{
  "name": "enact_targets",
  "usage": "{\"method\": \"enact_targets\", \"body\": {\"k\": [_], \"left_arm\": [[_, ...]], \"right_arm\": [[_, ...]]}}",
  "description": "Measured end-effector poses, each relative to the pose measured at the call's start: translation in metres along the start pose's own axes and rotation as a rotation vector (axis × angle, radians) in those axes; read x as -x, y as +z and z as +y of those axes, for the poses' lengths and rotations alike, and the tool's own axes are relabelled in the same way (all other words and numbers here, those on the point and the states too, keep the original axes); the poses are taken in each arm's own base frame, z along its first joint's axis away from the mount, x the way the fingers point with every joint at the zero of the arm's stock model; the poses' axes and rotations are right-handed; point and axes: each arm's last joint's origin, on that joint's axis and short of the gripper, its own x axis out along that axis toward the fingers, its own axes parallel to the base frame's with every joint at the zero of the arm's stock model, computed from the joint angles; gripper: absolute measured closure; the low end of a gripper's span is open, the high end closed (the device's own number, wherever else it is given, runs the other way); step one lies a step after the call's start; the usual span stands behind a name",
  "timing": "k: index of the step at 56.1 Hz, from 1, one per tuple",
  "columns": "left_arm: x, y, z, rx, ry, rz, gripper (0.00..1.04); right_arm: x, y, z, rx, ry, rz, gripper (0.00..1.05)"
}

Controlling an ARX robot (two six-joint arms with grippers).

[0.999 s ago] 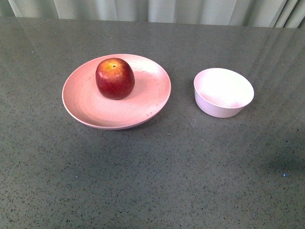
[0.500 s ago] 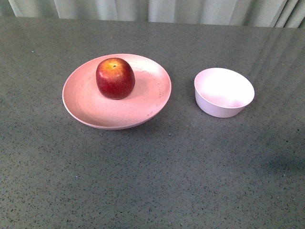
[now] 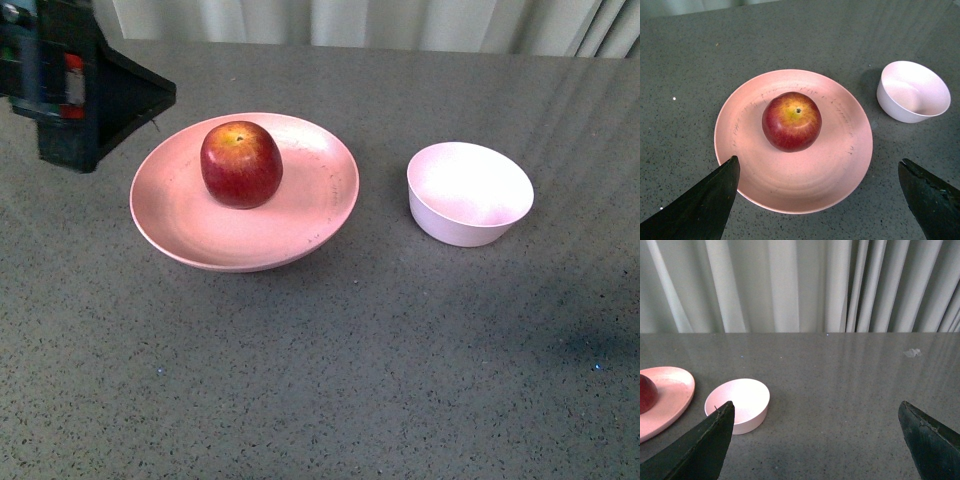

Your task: Move apple from plate to bowl

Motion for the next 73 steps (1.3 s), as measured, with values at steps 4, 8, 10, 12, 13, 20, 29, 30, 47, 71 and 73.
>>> {"method": "enact_targets", "body": {"k": [4, 8, 10, 12, 13, 20, 29, 30, 47, 71, 73], "left_arm": [[-0.01, -0.002, -0.001, 0.007, -0.007, 0.019, 0.09], [-0.022, -0.003, -0.003, 0.009, -0.009, 0.035, 0.09], [-0.027, -0.003, -0.005, 0.009, -0.013, 0.039, 0.09], [-0.033, -0.003, -0.006, 0.005, -0.01, 0.044, 0.09], [-0.035, -0.003, -0.007, 0.003, -0.008, 0.047, 0.09], [-0.051, -0.004, -0.008, -0.002, 0.007, 0.069, 0.09], [-0.07, -0.004, -0.003, 0.002, 0.033, 0.09, 0.09], [-0.073, -0.004, -0.002, 0.002, 0.036, 0.092, 0.09], [-0.101, 0.004, 0.006, 0.002, 0.07, 0.104, 0.09], [-0.131, 0.0, 0.009, -0.001, 0.09, 0.135, 0.09], [-0.133, -0.001, 0.009, -0.001, 0.092, 0.138, 0.09]], "right_arm": [[0.0, 0.0, 0.0, 0.0, 0.0, 0.0, 0.09], [0.0, 0.0, 0.0, 0.0, 0.0, 0.0, 0.09], [0.0, 0.0, 0.0, 0.0, 0.0, 0.0, 0.09], [0.0, 0.0, 0.0, 0.0, 0.0, 0.0, 0.09], [0.0, 0.0, 0.0, 0.0, 0.0, 0.0, 0.09], [0.0, 0.0, 0.0, 0.0, 0.0, 0.0, 0.09], [0.0, 0.0, 0.0, 0.0, 0.0, 0.0, 0.09], [0.0, 0.0, 0.0, 0.0, 0.0, 0.0, 0.09], [0.0, 0.0, 0.0, 0.0, 0.0, 0.0, 0.09], [0.0, 0.0, 0.0, 0.0, 0.0, 0.0, 0.09], [0.0, 0.0, 0.0, 0.0, 0.0, 0.0, 0.09]]}}
